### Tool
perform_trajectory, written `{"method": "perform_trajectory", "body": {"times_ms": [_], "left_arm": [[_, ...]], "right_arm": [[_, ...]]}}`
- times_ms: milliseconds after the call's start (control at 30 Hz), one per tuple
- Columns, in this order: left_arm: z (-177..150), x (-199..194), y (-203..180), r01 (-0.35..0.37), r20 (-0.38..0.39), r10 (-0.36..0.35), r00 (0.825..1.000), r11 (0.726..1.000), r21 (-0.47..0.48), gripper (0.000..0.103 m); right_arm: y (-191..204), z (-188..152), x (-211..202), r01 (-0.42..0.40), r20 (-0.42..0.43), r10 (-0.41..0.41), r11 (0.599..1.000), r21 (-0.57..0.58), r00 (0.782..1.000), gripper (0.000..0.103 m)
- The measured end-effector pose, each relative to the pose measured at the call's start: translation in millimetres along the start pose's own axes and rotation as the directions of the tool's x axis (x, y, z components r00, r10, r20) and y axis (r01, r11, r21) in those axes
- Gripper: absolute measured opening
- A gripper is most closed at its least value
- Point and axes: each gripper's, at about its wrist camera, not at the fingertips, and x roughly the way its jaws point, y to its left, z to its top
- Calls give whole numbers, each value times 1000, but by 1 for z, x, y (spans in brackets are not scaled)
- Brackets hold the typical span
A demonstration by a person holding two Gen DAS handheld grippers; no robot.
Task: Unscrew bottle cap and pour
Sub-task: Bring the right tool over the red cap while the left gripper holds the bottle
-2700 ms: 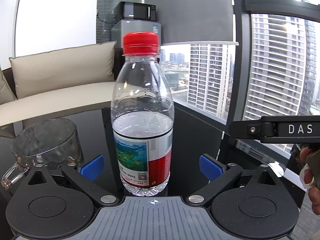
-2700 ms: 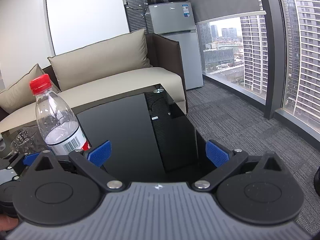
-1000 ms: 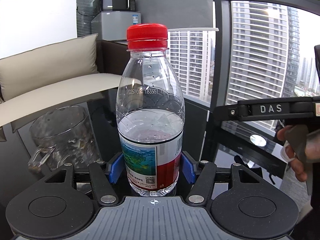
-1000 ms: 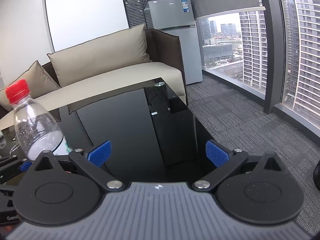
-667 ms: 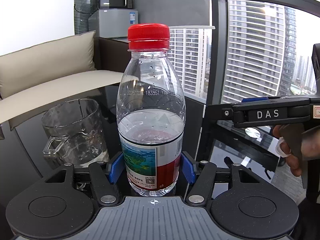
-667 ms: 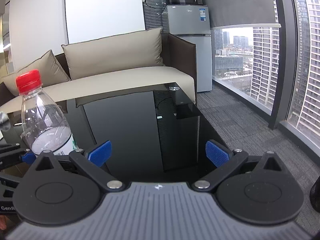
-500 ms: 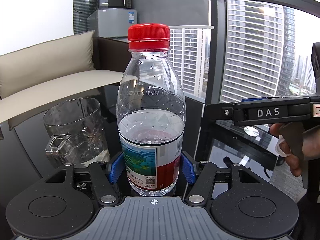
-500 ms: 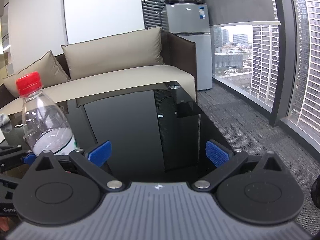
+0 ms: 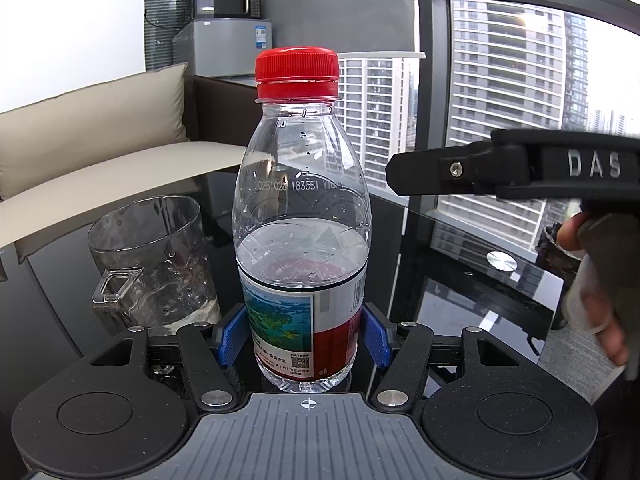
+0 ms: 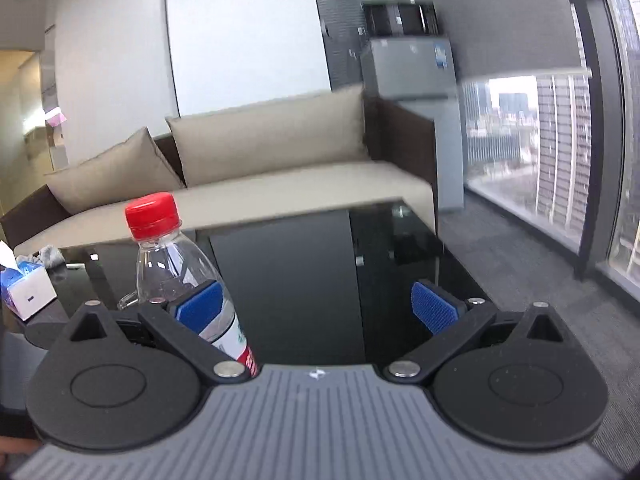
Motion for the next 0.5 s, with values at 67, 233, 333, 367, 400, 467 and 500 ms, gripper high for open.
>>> {"method": "perform_trajectory", "body": {"times_ms": [67,233,333,367,400,467,500], "left_arm": [[0,0,0,0,-1,0,1000,1000,1,56],[1,0,0,-2,-2,2,1000,1000,5,56],[2,0,-1,-4,-2,4,1000,1000,8,56],[2,0,-1,-4,-3,4,1000,1000,8,56],[2,0,-1,-4,-3,4,1000,1000,8,56],[2,0,0,-4,-2,4,1000,1000,9,56],[2,1,0,-3,-3,3,1000,1000,10,56]], "right_arm": [[0,4,-3,-6,-3,6,1000,0,1000,103],[4,11,-5,-26,-16,26,1000,-10,1000,103],[11,16,-9,-48,-8,48,999,-11,999,103],[16,18,-12,-58,2,58,998,-23,998,103],[20,20,-15,-64,10,64,997,-32,998,103],[27,23,-19,-75,21,76,996,-43,997,103],[31,26,-21,-84,26,85,995,-48,996,103]]}}
